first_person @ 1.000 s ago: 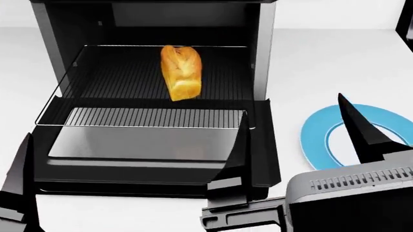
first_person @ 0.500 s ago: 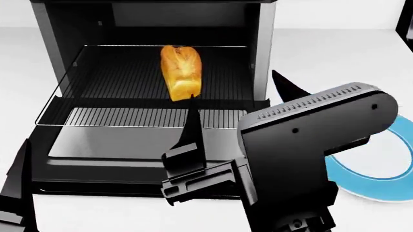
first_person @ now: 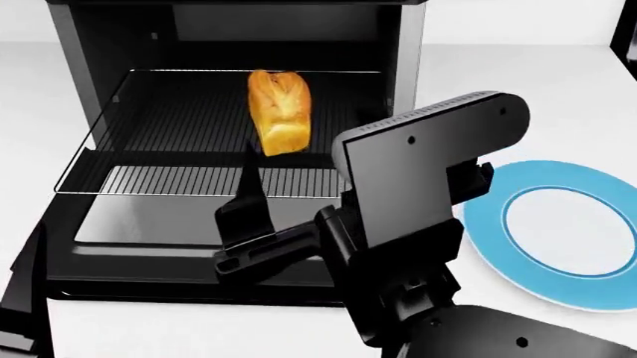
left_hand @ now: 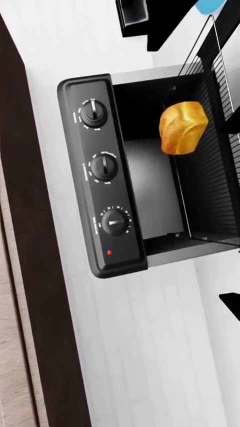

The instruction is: Pick the bread from the rack and place it on the plate on the counter.

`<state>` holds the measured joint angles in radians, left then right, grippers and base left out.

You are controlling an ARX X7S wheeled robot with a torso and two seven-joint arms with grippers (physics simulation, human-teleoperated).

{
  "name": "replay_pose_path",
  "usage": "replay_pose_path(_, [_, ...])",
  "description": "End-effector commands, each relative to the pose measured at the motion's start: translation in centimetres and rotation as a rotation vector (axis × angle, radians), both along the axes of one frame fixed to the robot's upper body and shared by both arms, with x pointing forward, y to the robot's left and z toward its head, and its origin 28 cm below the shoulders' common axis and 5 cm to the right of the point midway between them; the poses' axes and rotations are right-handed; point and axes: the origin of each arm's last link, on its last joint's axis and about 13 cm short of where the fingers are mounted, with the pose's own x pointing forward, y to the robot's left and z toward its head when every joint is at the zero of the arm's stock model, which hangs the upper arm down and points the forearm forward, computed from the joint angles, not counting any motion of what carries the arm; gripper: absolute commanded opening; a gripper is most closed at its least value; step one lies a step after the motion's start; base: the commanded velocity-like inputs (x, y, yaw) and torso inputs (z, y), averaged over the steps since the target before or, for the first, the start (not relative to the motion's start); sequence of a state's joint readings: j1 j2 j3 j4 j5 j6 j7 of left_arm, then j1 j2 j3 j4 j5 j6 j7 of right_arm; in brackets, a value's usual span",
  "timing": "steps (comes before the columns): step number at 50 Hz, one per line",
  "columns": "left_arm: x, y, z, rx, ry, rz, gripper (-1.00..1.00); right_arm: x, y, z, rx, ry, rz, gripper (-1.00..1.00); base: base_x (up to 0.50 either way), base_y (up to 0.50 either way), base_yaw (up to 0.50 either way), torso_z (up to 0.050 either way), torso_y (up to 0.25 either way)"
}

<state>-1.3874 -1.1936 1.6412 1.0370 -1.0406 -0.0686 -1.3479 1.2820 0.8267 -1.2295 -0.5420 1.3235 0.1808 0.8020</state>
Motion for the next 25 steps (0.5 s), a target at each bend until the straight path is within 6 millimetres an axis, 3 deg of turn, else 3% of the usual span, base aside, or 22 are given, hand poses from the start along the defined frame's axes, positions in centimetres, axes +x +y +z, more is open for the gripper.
replay_pose_path(1, [-0.2, 0.1, -0.1, 0.003, 0.004, 0.001, 1.00, 1.1, 0.3, 0.0, 0.047, 0.030, 0.033, 1.00, 0.00, 0.00, 0.00, 0.000, 0.000])
replay_pose_path(25, [-0.3, 0.2, -0.6, -0.006, 0.012, -0.009, 1.00, 2.4, 0.1, 2.1, 0.020, 0.040, -0.028, 1.00, 0.00, 0.00, 0.00, 0.000, 0.000])
